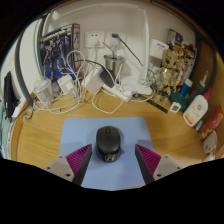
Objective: Arrange mouse
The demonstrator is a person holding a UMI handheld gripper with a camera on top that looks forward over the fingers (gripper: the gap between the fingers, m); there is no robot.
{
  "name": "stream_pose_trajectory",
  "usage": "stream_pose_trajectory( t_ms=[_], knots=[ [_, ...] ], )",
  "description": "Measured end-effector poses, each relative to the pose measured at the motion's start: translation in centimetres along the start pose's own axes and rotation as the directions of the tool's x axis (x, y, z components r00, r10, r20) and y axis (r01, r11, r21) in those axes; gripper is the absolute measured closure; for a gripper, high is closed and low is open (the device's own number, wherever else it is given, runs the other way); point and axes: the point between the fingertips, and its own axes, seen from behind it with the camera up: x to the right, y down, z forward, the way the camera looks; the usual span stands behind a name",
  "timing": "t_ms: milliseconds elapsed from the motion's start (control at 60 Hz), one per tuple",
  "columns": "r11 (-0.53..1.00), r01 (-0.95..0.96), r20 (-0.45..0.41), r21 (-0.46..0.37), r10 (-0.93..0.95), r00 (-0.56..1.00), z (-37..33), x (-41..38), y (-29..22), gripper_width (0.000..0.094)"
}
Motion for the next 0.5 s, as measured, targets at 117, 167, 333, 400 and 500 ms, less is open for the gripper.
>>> stream_pose_trajectory(
  t_ms=[117, 167, 333, 400, 500],
  knots=[
    [1.000, -0.014, -0.025, 0.004, 0.014, 1.000, -4.0, 0.3, 1.9, 0.0070],
    [1.000, -0.029, -0.041, 0.010, 0.029, 0.999, -6.2, 0.5, 2.8, 0.0073],
    [0.995, -0.067, -0.066, 0.074, 0.072, 0.995, -15.1, 0.0, 3.4, 0.0071],
    [0.990, -0.070, -0.083, 0.120, 0.080, 0.993, -18.7, -0.5, 2.3, 0.0068],
    [0.978, -0.078, -0.087, 0.194, 0.096, 0.992, -23.7, -0.7, 0.1, 0.0065]
  ],
)
